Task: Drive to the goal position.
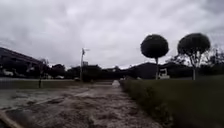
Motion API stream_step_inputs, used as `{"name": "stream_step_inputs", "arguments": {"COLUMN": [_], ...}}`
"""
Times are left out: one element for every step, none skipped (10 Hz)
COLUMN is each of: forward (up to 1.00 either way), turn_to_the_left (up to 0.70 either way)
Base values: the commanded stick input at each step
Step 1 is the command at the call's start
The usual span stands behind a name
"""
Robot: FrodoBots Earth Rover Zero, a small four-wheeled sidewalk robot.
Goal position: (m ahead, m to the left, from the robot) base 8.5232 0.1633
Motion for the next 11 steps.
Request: {"name": "stream_step_inputs", "arguments": {"forward": [0.50,0.50,0.50,0.50,0.50,0.50,0.50,0.50,0.50,0.50,0.50], "turn_to_the_left": [0.00,0.00,0.00,0.00,0.00,0.00,0.00,0.00,0.00,0.00,0.00]}}
